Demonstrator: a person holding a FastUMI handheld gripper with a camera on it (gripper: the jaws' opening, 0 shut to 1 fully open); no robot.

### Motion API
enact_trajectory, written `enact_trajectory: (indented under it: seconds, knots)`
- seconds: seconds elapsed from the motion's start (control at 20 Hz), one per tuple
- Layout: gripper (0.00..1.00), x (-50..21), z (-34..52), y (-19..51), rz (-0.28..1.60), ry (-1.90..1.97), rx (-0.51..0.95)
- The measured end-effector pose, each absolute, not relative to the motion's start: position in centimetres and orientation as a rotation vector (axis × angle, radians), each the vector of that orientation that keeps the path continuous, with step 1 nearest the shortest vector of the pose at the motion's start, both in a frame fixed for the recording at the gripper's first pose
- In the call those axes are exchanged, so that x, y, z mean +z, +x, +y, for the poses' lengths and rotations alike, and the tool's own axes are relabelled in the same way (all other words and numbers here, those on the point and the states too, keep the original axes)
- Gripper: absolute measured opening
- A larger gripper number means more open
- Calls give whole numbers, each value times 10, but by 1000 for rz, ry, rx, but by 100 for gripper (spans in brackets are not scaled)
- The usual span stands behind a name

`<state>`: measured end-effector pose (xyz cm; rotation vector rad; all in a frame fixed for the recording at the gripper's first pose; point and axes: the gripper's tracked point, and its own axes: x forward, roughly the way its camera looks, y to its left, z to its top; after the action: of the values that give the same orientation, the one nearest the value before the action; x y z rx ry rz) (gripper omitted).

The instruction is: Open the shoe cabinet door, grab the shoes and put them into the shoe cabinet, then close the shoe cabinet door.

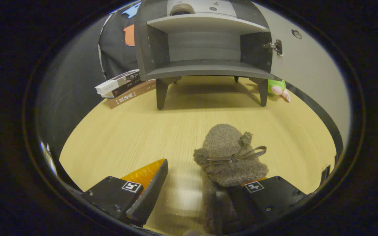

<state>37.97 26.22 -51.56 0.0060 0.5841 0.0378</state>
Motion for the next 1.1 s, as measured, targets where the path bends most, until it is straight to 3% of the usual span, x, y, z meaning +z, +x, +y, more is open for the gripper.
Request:
enact_trajectory:
  seconds: [0.2, 0.3, 0.35, 0.4, 0.55, 0.65, 0.8, 1.1]
  knots:
    - [99, -518, 259, 384, 576, -29, 27]
    - [91, -518, 250, 385, 575, -38, 10]
    - [80, -518, 247, 386, 572, -35, 3]
    - [76, -517, 241, 388, 569, -28, -15]
    - [22, -514, 245, 389, 582, 25, 8]
    - [14, -509, 244, 386, 590, 18, 20]
    - [9, -474, 246, 386, 547, -23, 39]
    - [9, -341, 245, 385, 350, -41, 33]
